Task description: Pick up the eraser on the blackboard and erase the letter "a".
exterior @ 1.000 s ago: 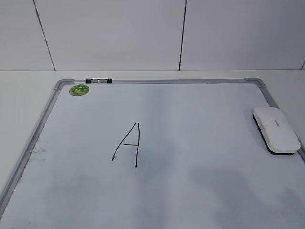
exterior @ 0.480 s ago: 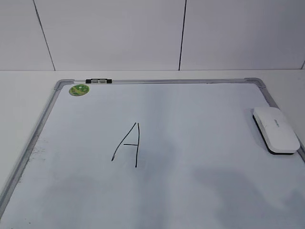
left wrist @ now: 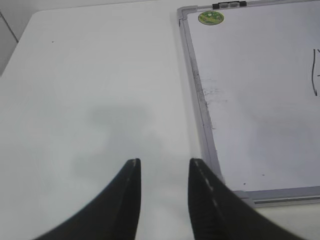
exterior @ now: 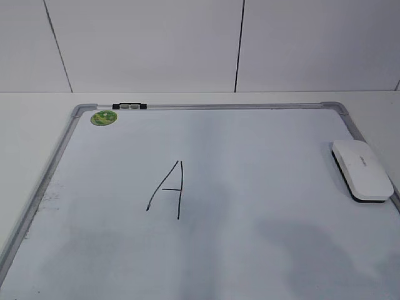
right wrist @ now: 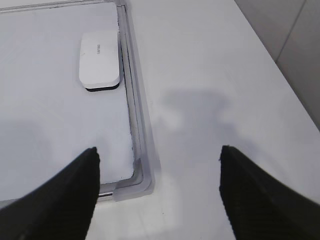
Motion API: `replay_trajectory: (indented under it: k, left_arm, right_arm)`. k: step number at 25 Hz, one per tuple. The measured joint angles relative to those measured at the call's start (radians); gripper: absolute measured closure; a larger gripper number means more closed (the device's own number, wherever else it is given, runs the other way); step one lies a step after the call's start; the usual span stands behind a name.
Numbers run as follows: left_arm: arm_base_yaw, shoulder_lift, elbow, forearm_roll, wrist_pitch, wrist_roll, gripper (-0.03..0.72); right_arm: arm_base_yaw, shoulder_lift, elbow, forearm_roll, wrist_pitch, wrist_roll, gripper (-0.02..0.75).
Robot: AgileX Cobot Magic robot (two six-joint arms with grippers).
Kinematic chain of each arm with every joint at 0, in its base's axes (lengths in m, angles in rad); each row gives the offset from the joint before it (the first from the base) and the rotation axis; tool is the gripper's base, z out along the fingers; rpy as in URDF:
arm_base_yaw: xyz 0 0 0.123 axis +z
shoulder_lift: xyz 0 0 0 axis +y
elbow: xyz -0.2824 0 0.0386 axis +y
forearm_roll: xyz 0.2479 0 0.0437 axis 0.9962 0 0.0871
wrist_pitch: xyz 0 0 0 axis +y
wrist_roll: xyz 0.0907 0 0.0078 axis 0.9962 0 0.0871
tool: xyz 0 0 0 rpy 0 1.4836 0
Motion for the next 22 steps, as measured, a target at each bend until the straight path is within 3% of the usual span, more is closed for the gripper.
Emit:
replay_trajectory:
  k: [22]
  left_arm:
    - [0.002,0.000,0.000,0.000,0.000,0.000,0.443]
  right_arm:
    - [0.000,0.000,0.000,0.000,0.000,0.000,0.145]
